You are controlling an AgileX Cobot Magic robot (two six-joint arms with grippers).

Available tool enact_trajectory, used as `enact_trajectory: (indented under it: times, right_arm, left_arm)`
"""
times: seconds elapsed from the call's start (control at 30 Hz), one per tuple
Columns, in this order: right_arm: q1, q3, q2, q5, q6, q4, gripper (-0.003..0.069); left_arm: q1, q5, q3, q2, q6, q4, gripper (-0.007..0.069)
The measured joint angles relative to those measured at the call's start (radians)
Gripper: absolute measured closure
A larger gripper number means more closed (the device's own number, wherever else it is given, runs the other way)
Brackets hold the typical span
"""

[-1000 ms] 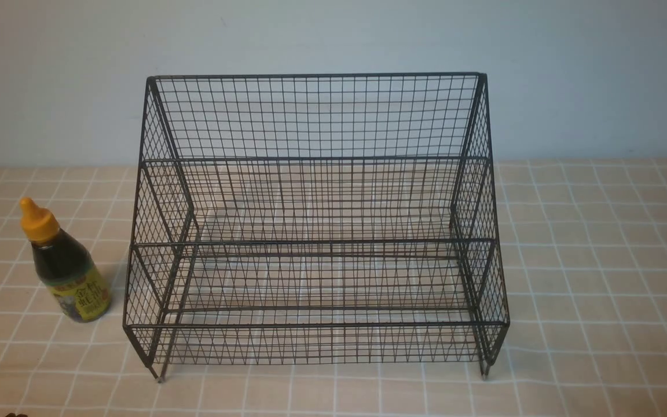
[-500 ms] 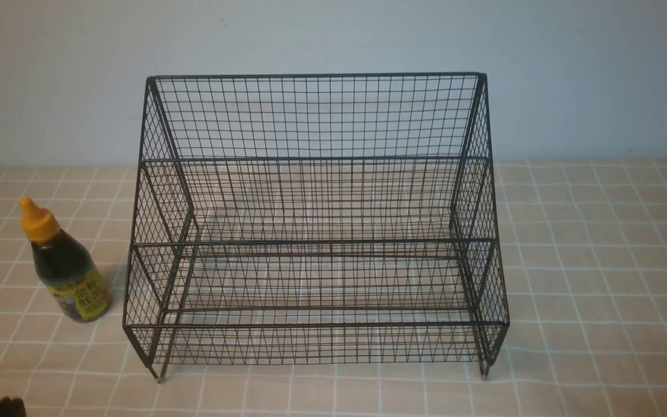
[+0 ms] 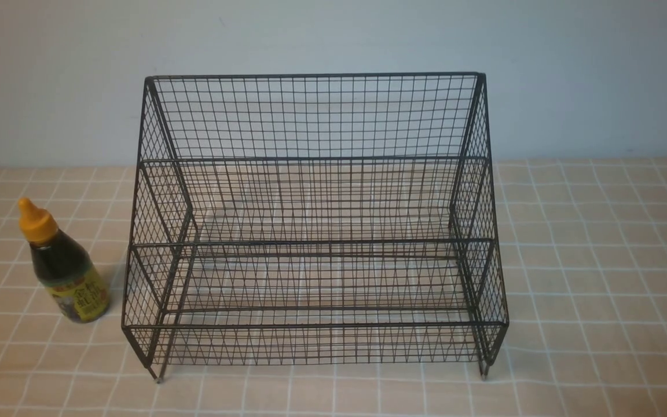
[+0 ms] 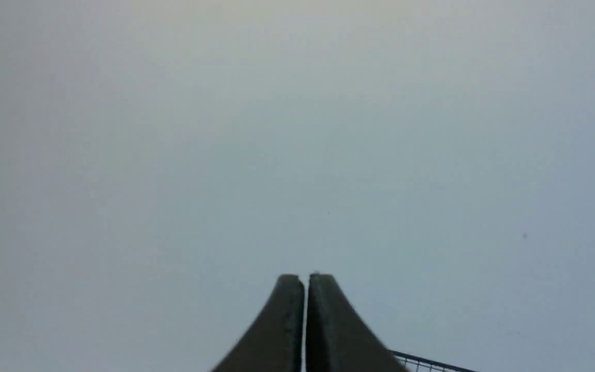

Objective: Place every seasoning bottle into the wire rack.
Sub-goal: Use the left arm to grab the condiment bottle closest to it

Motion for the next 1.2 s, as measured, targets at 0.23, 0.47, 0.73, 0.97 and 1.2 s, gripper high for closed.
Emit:
enact_trajectory:
  times: [0.23, 0.47, 0.73, 0.97, 1.2]
  right_arm:
    - [0.0, 0.0, 0.0, 0.0, 0.0, 0.0, 0.0671]
    - [0.0, 0.0, 0.0, 0.0, 0.0, 0.0, 0.0671]
    - [0.0, 0.0, 0.0, 0.0, 0.0, 0.0, 0.0671]
    - [0.0, 0.0, 0.0, 0.0, 0.0, 0.0, 0.0671]
    - [0.0, 0.0, 0.0, 0.0, 0.0, 0.0, 0.0671]
  left_arm:
    - [0.0, 0.008, -0.112, 0.317, 0.0, 0.095, 0.063]
    - [0.0, 0.008, -0.235, 0.615, 0.0, 0.269, 0.062]
    - [0.006, -0.078, -0.297, 0.89, 0.05, 0.143, 0.0521]
    - [0.01, -0.16, -0.391, 1.064, 0.202, -0.071, 0.0318]
    - [0.01, -0.181, -0.492, 1.222, 0.323, -0.265, 0.0153]
